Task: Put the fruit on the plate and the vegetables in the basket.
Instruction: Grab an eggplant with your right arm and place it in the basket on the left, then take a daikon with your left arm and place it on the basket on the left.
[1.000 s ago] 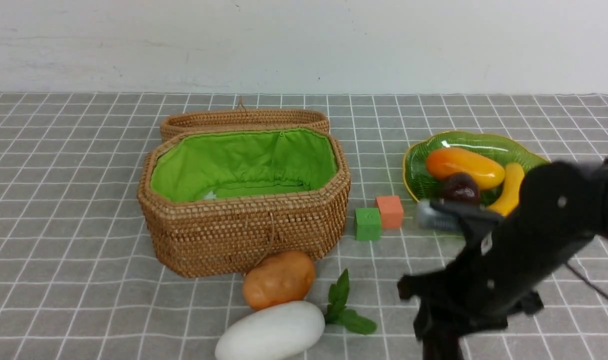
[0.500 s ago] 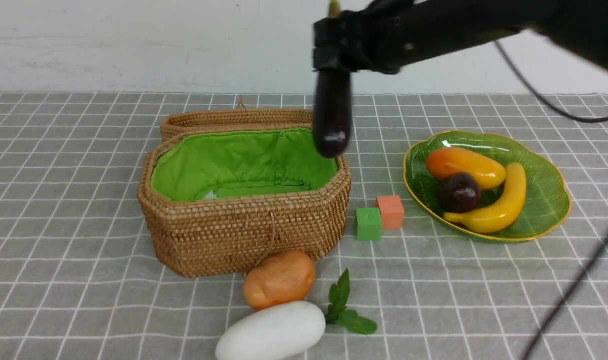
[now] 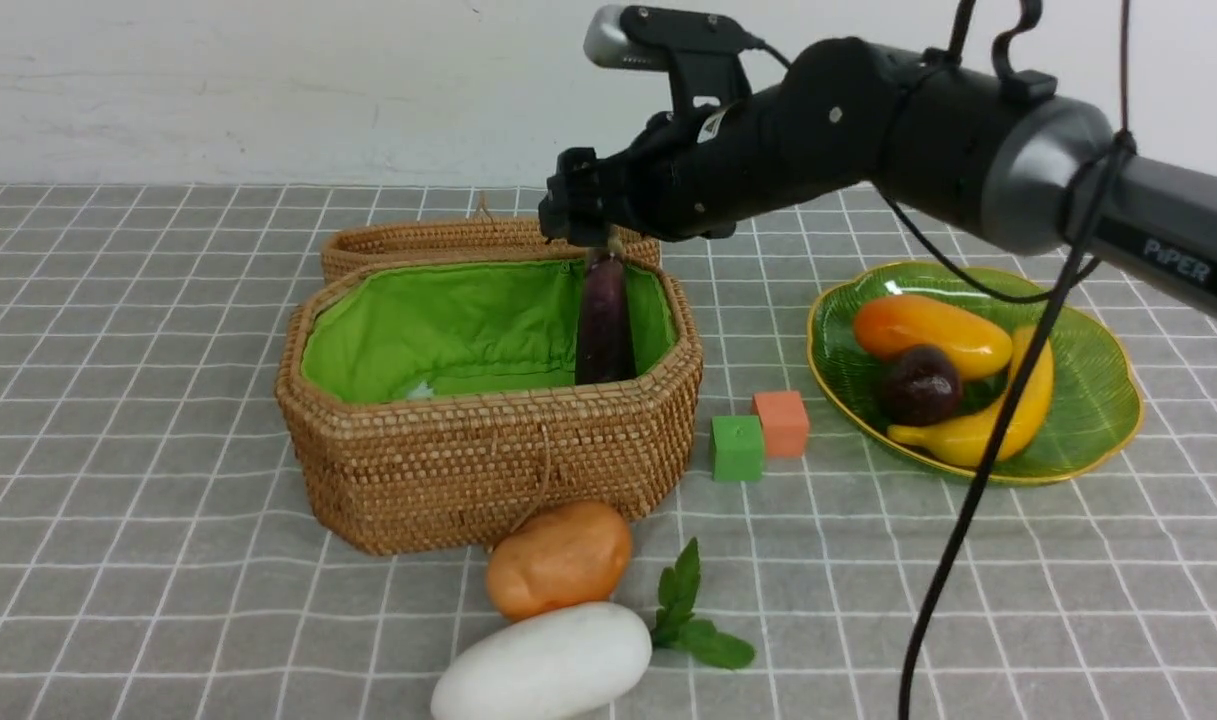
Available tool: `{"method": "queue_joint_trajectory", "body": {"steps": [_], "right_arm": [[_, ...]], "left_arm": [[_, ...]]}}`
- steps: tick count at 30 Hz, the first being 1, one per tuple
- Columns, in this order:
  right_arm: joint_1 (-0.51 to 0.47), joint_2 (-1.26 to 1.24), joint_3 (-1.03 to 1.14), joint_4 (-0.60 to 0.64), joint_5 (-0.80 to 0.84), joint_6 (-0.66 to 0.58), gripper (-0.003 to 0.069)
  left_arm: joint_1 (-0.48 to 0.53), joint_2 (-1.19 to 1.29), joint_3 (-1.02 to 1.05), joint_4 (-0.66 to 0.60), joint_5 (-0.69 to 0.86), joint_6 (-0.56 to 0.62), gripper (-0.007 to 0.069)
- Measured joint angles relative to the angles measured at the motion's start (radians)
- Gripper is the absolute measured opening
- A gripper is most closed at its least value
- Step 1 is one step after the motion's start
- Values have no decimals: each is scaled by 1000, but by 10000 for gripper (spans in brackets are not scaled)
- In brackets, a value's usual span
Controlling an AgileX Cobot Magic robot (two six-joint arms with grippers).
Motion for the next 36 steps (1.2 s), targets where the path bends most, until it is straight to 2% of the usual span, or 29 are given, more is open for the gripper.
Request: {"method": "queue_joint_trajectory", "body": {"steps": [2, 5, 6, 9, 11, 13, 15, 22, 36], "right_arm": [[0, -53, 0, -58, 95, -16, 647], [0, -179, 0, -175, 277, -53, 545], [0, -189, 0, -191, 290, -55, 536], [0, -352, -3, -279, 515, -69, 321], [0, -427, 13, -287, 624, -70, 164], [0, -486, 50, -287, 668, -61, 53], [0, -546, 119, -287, 696, -29, -7], [0, -596, 293, -288, 712, 22, -18], [0, -652, 328, -308, 702, -11, -15]], "left_arm": [[0, 0, 0, 0, 0, 0, 239], [0, 0, 0, 0, 0, 0, 239], [0, 0, 0, 0, 0, 0, 239], [0, 0, 0, 0, 0, 0, 239], [0, 0, 0, 0, 0, 0, 239], [0, 0, 0, 0, 0, 0, 239], [0, 0, 0, 0, 0, 0, 239], [0, 0, 0, 0, 0, 0, 239], [0, 0, 0, 0, 0, 0, 239]]}}
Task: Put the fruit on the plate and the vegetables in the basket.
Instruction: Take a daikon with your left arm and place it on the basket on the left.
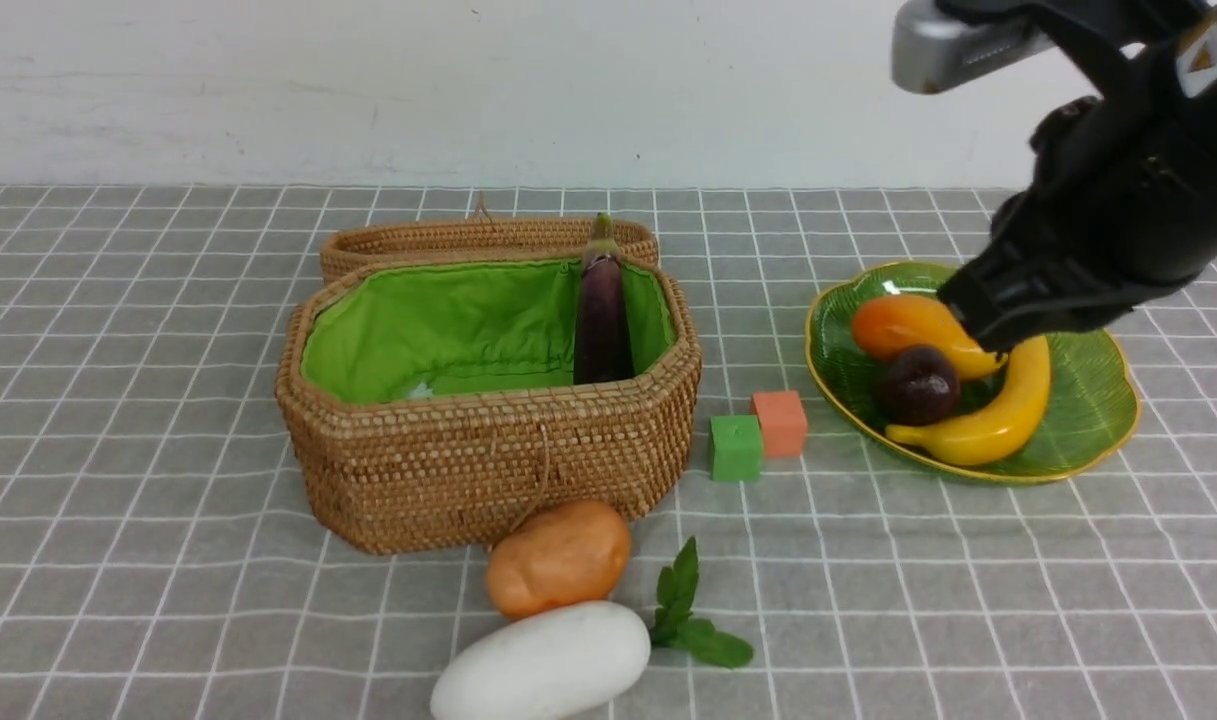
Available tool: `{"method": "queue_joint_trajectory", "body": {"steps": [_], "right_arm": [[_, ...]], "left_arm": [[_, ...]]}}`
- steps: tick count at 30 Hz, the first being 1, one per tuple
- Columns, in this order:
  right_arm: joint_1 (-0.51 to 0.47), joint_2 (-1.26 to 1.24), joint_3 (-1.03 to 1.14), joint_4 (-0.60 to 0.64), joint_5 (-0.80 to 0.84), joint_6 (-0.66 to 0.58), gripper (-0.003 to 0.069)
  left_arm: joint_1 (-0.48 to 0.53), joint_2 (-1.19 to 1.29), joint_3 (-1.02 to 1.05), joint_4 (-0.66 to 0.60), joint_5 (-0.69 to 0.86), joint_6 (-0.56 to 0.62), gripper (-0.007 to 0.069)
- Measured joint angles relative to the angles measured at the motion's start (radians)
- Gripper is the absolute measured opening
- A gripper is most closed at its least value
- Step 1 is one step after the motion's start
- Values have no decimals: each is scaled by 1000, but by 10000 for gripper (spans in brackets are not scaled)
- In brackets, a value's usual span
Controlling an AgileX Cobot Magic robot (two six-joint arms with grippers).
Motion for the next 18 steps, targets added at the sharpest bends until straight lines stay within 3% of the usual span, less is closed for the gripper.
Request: {"method": "queue_joint_trajectory", "body": {"steps": [4, 7, 11, 12, 14, 18], "right_arm": [[-60, -171, 93, -36, -173, -33, -14], [-183, -368, 248, -48, -338, 6, -13], [-339, -701, 598, -116, -551, 122, -8], [-345, -719, 618, -128, -561, 127, -8], [-411, -986, 903, -221, -702, 211, -7], [-464, -1278, 1217, -352, -792, 302, -6]], "left_arm": [[0, 0, 0, 0, 0, 0, 239], [0, 0, 0, 0, 0, 0, 239], [0, 0, 0, 0, 0, 0, 239], [0, 0, 0, 0, 0, 0, 239], [0, 0, 0, 0, 0, 0, 239], [0, 0, 0, 0, 0, 0, 239]]}}
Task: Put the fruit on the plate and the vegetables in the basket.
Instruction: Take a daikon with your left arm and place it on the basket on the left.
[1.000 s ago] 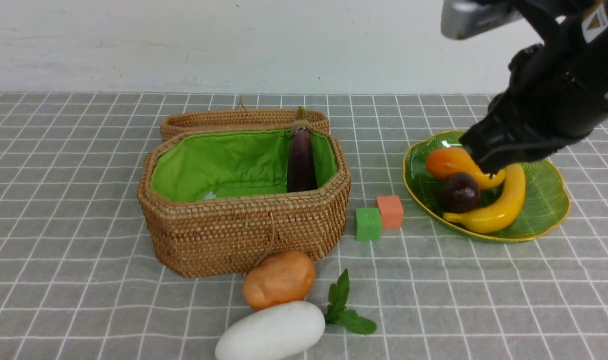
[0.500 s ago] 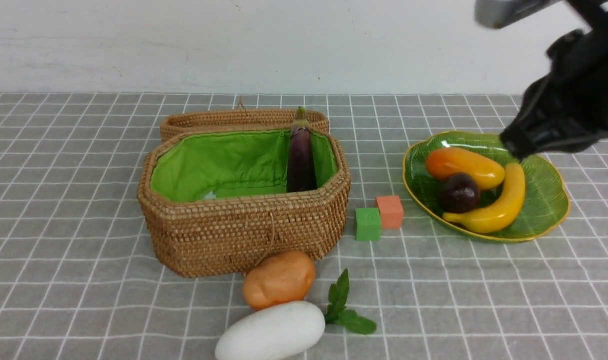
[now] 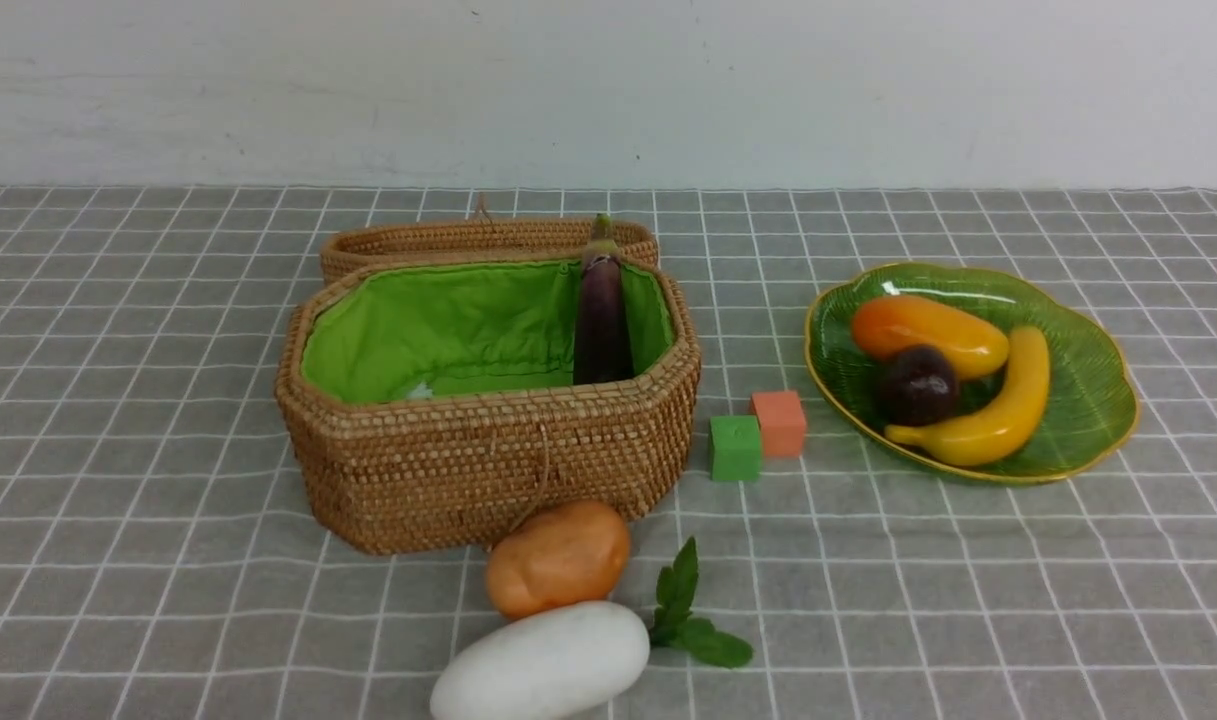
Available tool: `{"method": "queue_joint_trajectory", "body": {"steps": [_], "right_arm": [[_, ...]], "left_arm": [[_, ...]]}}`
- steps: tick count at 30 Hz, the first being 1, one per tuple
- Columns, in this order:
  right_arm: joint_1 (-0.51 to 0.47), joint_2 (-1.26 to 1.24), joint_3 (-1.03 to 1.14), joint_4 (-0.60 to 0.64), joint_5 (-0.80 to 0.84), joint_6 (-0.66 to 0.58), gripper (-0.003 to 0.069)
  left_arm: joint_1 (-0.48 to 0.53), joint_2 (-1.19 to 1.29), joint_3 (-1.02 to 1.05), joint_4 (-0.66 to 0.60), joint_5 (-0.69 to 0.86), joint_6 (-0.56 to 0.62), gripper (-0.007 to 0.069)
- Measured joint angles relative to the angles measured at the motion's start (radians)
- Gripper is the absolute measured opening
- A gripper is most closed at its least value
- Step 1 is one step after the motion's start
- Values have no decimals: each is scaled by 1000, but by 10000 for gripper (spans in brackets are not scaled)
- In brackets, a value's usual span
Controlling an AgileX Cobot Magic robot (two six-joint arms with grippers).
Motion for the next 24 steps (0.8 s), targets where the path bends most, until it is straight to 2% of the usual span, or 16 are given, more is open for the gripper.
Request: {"method": "queue_joint_trajectory", "body": {"steps": [1, 4, 8, 24], "right_arm": [[-21, -82, 86, -28, -14, 46, -5], [-50, -120, 221, -50, -17, 135, -2], [-54, -121, 290, -54, 9, 191, 0], [-56, -121, 332, -61, 11, 202, 5]], "left_arm": [[0, 0, 0, 0, 0, 0, 239], [0, 0, 0, -1, 0, 0, 239], [0, 0, 0, 0, 0, 0, 239], [0, 0, 0, 0, 0, 0, 239]]}}
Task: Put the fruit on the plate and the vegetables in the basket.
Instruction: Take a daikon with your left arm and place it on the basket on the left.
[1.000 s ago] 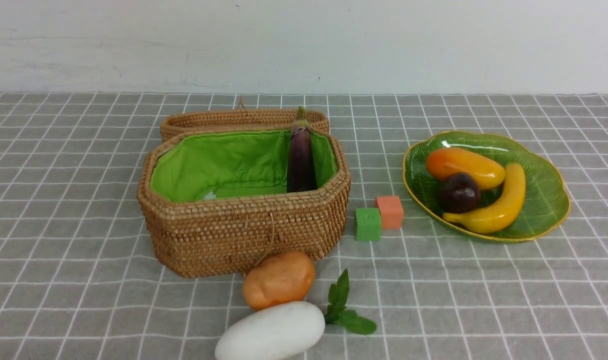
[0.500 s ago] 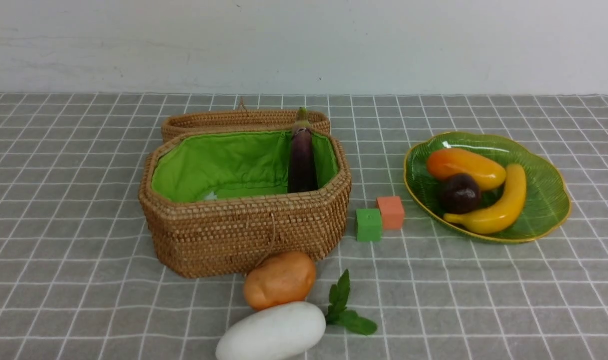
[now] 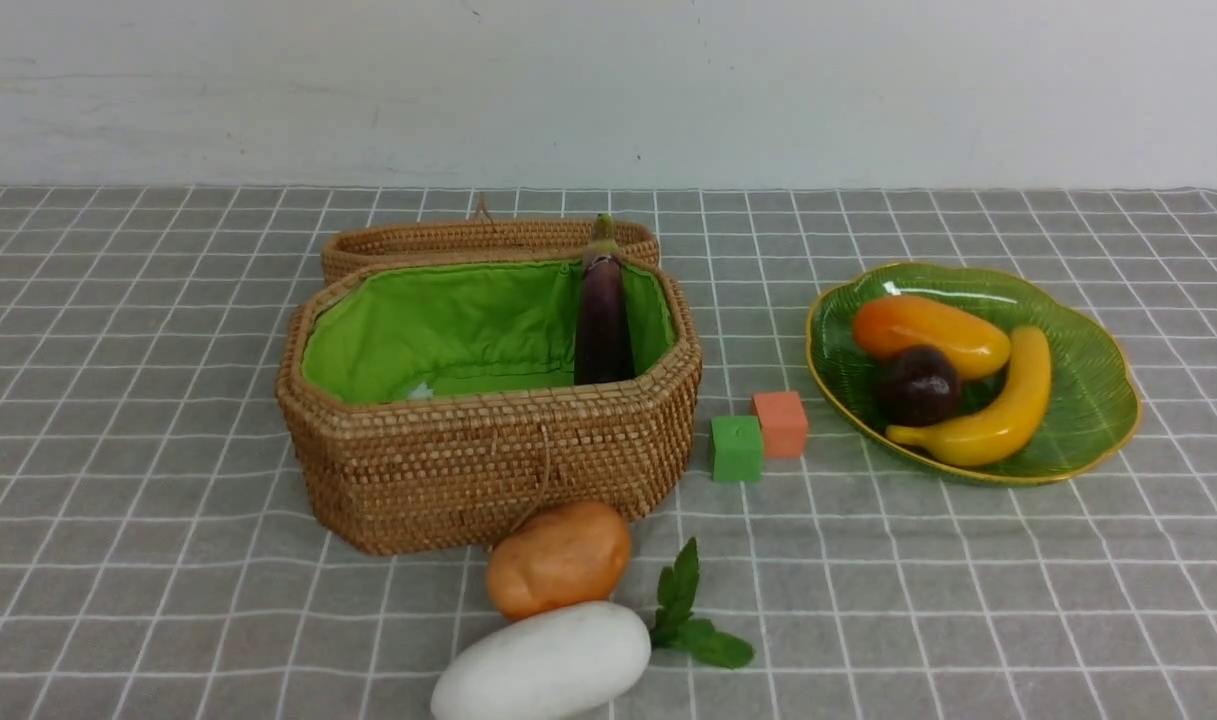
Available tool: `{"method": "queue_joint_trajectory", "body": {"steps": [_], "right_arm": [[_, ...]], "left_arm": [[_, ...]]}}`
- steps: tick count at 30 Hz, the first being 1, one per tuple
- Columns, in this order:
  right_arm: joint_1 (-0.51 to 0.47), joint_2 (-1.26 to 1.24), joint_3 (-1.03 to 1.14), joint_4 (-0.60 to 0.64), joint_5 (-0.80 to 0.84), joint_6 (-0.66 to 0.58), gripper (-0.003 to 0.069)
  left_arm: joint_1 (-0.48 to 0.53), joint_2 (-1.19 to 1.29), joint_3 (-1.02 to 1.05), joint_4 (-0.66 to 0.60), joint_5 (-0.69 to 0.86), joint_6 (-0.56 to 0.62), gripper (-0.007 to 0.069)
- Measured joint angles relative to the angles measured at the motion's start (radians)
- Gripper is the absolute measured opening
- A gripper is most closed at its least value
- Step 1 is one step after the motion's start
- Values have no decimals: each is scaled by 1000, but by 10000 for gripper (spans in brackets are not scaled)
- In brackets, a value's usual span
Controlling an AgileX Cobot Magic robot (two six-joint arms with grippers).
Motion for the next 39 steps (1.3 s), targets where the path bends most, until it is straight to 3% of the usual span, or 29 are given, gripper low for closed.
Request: {"method": "queue_joint_trajectory", "body": {"steps": [18, 22, 26, 34, 36, 39], "right_arm": [[0, 0, 0, -1, 0, 1, 25], [0, 0, 0, -1, 0, 2, 32], [0, 0, 0, -1, 0, 3, 32], [0, 0, 0, -3, 0, 3, 33], [0, 0, 0, -3, 0, 3, 35], [0, 0, 0, -3, 0, 3, 38]], "left_arm": [[0, 0, 0, 0, 0, 0, 239], [0, 0, 0, 47, -1, 12, 239], [0, 0, 1, 62, -79, 10, 239], [0, 0, -13, -10, -623, -211, 239], [0, 1, -88, -12, -628, -276, 239], [0, 65, -315, 10, -502, -329, 239]]}}
